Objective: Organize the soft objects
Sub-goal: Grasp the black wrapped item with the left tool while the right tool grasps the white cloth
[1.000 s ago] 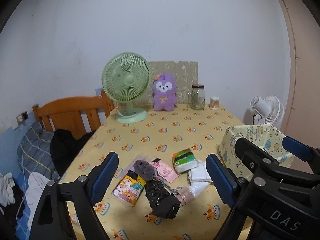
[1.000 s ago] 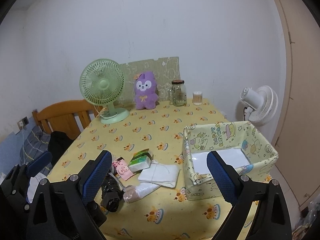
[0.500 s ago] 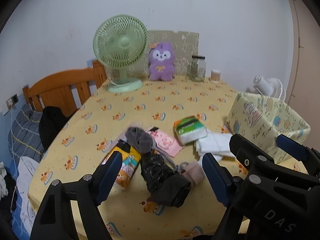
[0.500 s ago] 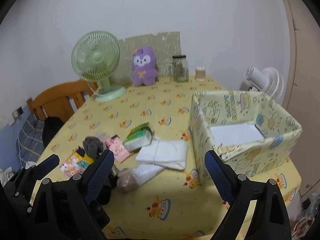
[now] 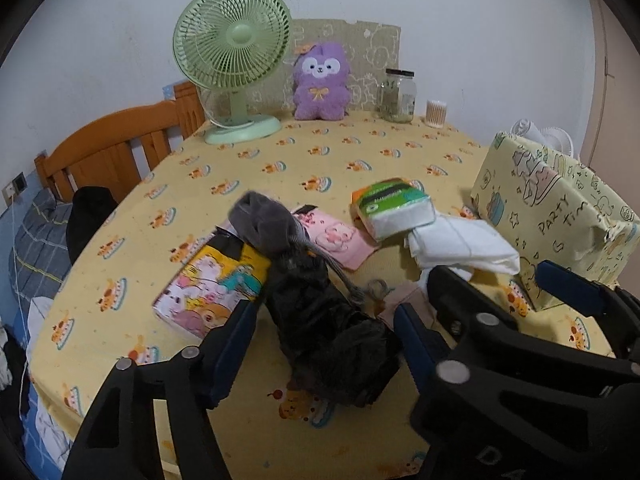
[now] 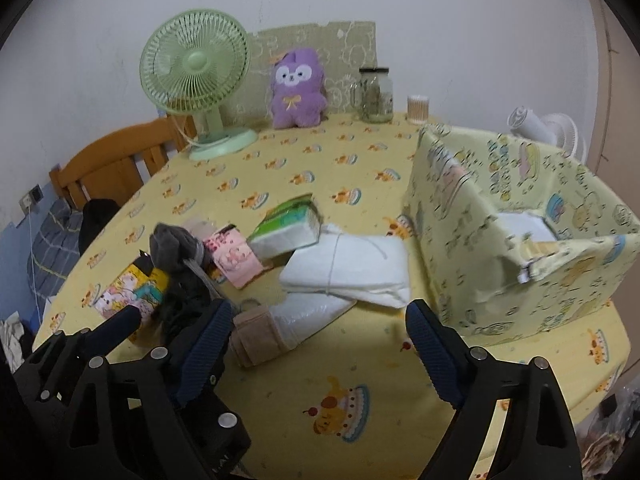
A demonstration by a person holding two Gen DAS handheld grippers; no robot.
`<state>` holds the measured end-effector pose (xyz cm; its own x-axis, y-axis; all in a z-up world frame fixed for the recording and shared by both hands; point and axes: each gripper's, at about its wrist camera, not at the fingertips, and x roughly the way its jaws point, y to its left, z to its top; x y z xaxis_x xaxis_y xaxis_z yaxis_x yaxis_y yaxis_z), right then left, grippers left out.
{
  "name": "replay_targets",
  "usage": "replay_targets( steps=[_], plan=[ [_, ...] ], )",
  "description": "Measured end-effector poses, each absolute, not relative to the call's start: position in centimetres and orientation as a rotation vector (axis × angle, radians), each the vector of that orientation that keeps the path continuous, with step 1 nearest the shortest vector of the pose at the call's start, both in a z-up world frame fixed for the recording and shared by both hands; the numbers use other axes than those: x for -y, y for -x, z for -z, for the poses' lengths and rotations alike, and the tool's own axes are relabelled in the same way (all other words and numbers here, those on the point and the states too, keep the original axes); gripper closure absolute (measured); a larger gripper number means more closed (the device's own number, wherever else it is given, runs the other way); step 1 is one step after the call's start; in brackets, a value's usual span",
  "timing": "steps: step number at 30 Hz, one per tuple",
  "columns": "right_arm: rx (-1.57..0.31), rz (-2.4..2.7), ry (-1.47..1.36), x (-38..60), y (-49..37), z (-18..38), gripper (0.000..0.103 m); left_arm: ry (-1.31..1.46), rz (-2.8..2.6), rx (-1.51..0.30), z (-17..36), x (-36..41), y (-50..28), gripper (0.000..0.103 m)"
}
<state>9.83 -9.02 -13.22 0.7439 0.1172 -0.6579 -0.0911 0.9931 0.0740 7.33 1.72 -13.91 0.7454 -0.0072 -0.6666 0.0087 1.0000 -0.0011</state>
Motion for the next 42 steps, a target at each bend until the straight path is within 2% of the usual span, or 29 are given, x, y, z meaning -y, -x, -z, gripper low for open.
replay_targets(
  steps=[3, 7, 10, 12, 13, 16, 18, 21, 29, 42],
  plan=[
    [-0.757, -0.117, -0.029, 8.7, -10.5, 14.0, 0.016, -0.008, -0.004, -0.742, 14.5, -1.7, -7.6, 0.036],
    [-0.785, -0.132, -0.031, 8.4, -11.5, 14.8, 0.017, -0.004, -0.013, -0.756, 15.0, -2.1, -8.2, 0.037],
    [-0.805, -0.136, -0.035, 8.2, -12.0, 15.2, 0.017, 0.002, -0.013, -0.773, 15.4, -2.3, -8.8, 0.041],
    [-0.824, -0.137, -0.04, 8.1, -12.4, 15.7, 0.017, 0.006, -0.006, -0.786, 15.8, -2.4, -9.1, 0.05],
    [-0.832, -0.134, -0.031, 7.9, -12.6, 15.9, 0.018, 0.006, -0.007, -0.791, 15.9, -2.4, -9.2, 0.05],
    [-0.831, -0.133, -0.009, 7.7, -13.0, 15.9, 0.027, -0.002, -0.005, -0.785, 15.8, -2.4, -9.3, 0.052],
    [-0.846, -0.138, -0.009, 7.7, -13.4, 16.1, 0.041, -0.017, -0.004, -0.78, 15.8, -2.2, -9.3, 0.053],
    [-0.861, -0.142, -0.021, 7.8, -13.7, 16.3, 0.051, -0.023, 0.0, -0.777, 15.8, -2.0, -9.3, 0.054],
    [-0.862, -0.173, -0.029, 7.7, -13.5, 15.9, 0.066, -0.011, 0.007, -0.787, 15.5, -2.4, -9.2, 0.057],
    [-0.729, -0.2, -0.011, 7.3, -12.1, 10.5, 0.069, -0.011, 0.018, -0.683, 10.5, -2.5, -8.2, 0.057]
  ],
)
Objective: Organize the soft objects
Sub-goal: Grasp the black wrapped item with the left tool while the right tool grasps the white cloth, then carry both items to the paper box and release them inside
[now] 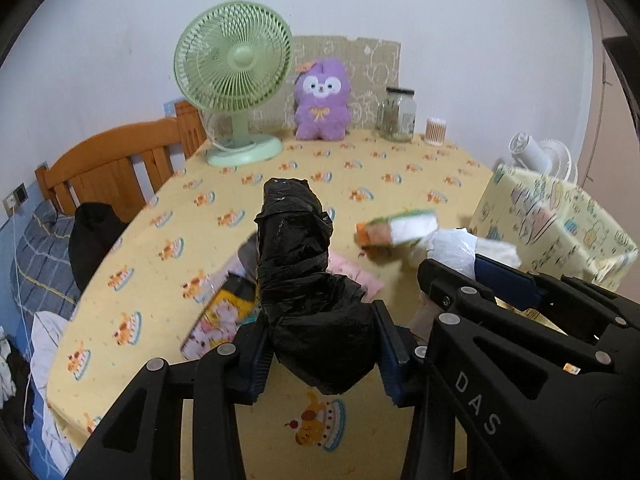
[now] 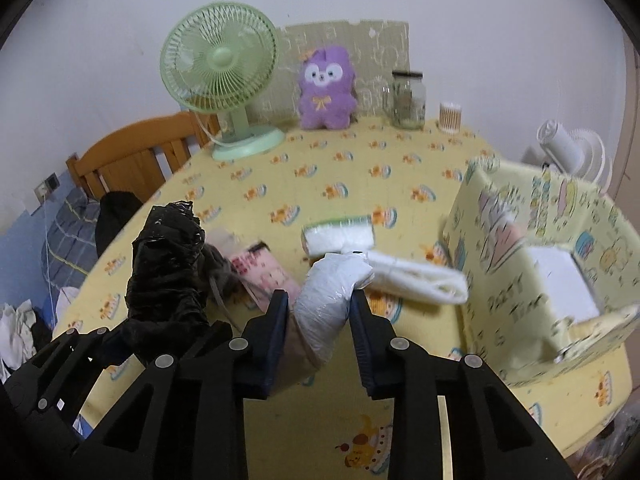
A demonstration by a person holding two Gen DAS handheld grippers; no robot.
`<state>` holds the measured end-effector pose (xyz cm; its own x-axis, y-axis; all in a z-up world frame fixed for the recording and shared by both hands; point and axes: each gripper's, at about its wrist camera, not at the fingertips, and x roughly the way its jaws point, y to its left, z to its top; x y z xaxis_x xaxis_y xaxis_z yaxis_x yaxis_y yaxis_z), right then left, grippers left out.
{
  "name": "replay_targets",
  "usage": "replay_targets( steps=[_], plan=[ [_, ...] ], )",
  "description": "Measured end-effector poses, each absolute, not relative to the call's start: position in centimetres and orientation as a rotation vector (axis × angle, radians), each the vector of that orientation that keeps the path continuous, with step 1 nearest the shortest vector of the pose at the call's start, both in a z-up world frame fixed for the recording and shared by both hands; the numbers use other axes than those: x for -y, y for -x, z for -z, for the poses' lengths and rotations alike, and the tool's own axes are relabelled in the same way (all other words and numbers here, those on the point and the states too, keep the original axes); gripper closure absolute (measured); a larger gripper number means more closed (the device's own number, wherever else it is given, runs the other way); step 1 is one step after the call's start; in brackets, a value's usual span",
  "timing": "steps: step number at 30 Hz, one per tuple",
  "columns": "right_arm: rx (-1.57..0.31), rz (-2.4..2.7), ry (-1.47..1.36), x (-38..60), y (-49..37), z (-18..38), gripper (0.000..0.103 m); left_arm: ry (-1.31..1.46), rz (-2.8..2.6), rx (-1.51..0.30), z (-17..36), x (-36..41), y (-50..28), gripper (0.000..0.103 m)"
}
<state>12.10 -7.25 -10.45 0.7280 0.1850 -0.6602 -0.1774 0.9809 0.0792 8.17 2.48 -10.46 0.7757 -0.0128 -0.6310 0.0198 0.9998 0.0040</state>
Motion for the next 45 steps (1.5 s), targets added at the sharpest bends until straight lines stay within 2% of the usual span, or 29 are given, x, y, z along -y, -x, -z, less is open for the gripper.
replay_targets(
  steps=[20, 45],
  plan=[
    [-0.606, -0.202, -0.024, 8.7, -11.0, 4.9, 0.069, -0.021, 0.025, -0.577, 5.3, -1.3, -7.6, 0.057],
    [-0.552, -0.109, -0.071, 18.6, -11.5, 3.5, 0.069, -0.063, 0.124, -0.541, 3.7, 8.4, -9.4, 0.057]
  ],
)
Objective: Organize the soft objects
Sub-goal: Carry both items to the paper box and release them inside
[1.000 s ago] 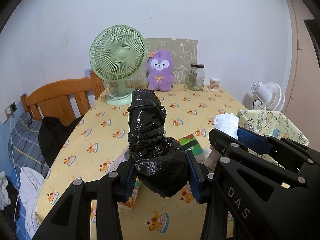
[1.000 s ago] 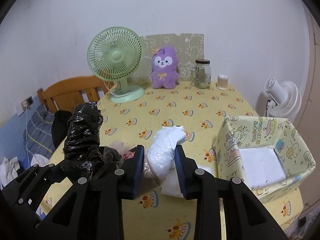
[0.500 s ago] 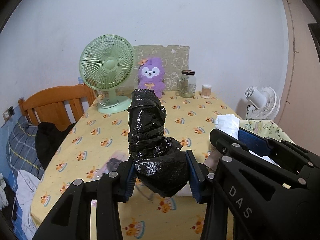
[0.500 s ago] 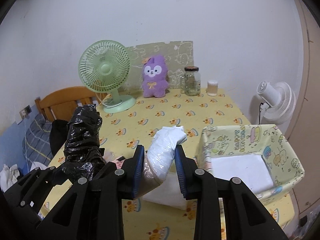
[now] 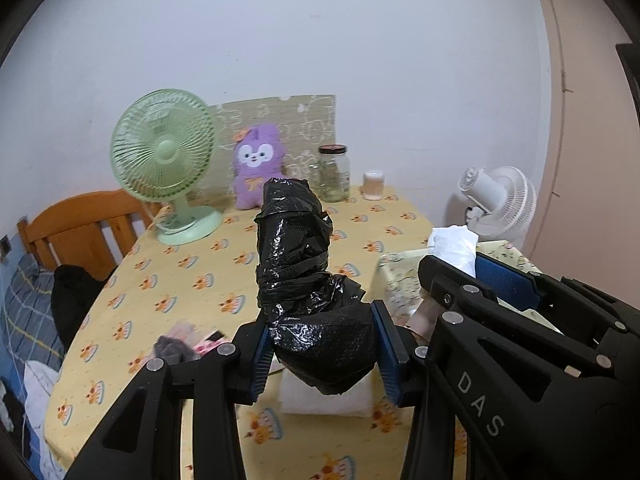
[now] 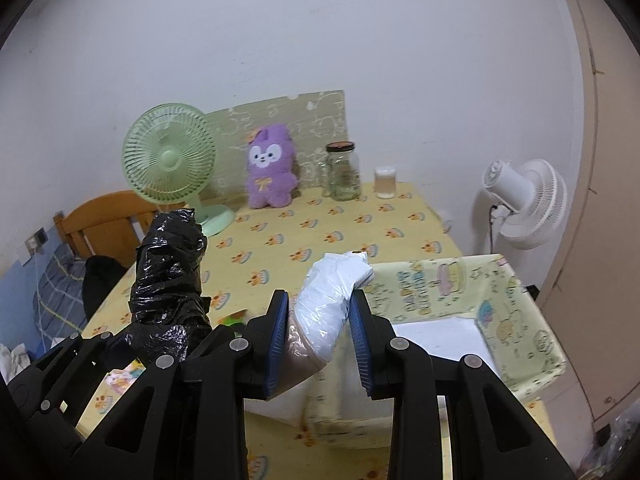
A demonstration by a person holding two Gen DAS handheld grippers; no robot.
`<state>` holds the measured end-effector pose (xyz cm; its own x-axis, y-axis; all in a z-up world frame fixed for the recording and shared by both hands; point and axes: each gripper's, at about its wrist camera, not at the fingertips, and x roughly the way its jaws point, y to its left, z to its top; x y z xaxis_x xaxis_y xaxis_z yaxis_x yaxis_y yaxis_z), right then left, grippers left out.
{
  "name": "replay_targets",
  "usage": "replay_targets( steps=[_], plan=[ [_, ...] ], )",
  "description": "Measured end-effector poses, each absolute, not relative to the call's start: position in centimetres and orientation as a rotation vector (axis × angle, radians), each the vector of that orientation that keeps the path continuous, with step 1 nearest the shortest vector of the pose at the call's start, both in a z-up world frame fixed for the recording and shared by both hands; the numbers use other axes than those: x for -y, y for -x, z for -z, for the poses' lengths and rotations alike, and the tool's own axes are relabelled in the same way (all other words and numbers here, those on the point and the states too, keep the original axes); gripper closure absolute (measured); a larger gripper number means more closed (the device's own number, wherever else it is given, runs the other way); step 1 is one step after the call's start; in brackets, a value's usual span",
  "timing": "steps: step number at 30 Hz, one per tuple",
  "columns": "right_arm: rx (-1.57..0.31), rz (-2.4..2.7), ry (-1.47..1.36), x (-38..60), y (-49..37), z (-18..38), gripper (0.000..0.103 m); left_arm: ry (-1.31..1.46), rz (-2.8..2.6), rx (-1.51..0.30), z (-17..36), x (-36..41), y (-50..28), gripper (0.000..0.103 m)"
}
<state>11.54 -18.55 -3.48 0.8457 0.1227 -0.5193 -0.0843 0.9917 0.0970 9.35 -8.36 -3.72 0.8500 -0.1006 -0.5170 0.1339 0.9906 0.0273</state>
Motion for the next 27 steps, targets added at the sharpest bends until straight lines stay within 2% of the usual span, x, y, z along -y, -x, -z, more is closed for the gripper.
replay_targets(
  steps=[13, 27],
  plan=[
    [-0.52, -0.008, -0.08, 24.0, -12.4, 3.3, 0.069, -0.094, 0.204, -0.518, 3.6, 13.7, -11.0, 0.057],
    [-0.584, 0.063, -0.114, 28.9, -13.5, 6.0, 0.069, -0.146, 0.295, -0.642, 6.6, 18.6, -13.1, 0.056]
  ],
)
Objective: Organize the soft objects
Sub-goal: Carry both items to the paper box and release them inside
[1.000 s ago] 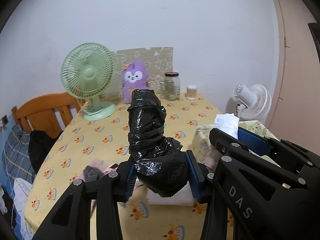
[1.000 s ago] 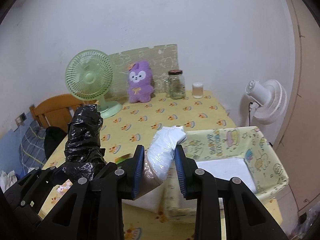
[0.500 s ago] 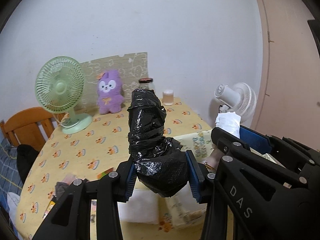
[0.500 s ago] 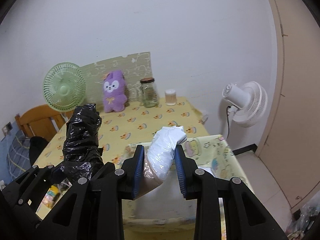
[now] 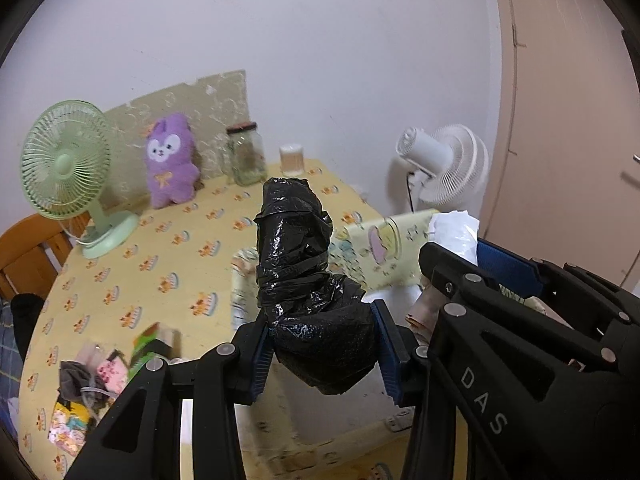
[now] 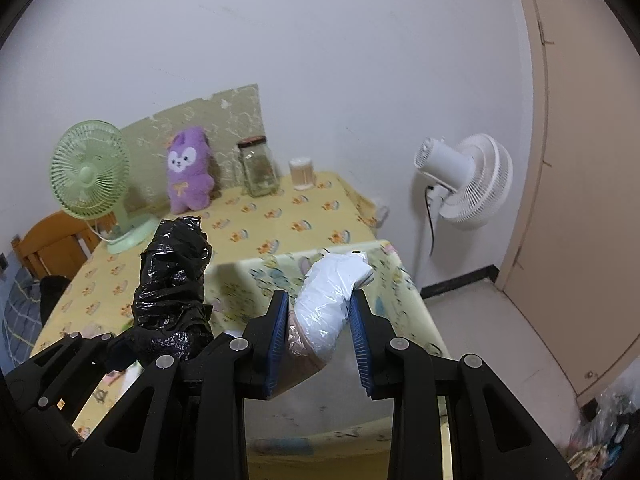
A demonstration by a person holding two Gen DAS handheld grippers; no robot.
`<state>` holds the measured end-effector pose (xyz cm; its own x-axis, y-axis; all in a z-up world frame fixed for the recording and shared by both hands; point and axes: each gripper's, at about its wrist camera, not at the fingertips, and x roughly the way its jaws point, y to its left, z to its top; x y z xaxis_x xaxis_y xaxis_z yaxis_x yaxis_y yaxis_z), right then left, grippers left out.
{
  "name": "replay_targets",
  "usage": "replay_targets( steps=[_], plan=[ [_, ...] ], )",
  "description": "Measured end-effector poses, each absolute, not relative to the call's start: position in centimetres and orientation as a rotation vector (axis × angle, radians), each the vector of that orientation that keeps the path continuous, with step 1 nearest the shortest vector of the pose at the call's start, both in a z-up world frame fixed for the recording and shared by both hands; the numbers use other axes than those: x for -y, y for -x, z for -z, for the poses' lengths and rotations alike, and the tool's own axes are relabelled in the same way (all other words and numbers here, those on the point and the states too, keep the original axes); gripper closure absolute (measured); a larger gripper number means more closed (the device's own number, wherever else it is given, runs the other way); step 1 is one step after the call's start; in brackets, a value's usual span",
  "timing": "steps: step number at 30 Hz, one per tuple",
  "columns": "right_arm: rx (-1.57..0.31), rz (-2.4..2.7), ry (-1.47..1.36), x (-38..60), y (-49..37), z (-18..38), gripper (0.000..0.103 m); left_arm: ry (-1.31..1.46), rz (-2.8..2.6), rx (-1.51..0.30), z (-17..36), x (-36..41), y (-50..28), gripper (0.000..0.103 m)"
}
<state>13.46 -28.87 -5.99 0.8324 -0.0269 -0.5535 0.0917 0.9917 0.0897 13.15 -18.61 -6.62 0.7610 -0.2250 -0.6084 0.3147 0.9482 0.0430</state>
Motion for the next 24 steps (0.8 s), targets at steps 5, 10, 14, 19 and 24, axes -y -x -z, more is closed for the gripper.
replay_targets(
  steps=[5, 10, 14, 19, 24],
  plan=[
    [-0.607, 0.078, -0.12, 29.8, -13.8, 6.9, 0.069, -0.155, 0.31, -0.675, 7.5, 19.4, -13.6, 0.054],
    [-0.615, 0.106, -0.149, 30.9, -14.5, 7.5, 0.069, -0.179, 0.32, -0.702, 8.1, 20.0, -14.0, 0.032],
    [-0.628, 0.117, -0.159, 31.3, -15.0, 7.9, 0.069, -0.18, 0.329, -0.692, 7.9, 20.1, -14.0, 0.02],
    [-0.637, 0.118, -0.158, 31.3, -15.1, 8.1, 0.069, -0.174, 0.331, -0.705, 8.1, 20.2, -14.4, 0.018],
    [-0.644, 0.103, -0.145, 30.8, -15.2, 8.0, 0.051, -0.182, 0.328, -0.703, 8.0, 20.3, -14.4, 0.015]
  ],
)
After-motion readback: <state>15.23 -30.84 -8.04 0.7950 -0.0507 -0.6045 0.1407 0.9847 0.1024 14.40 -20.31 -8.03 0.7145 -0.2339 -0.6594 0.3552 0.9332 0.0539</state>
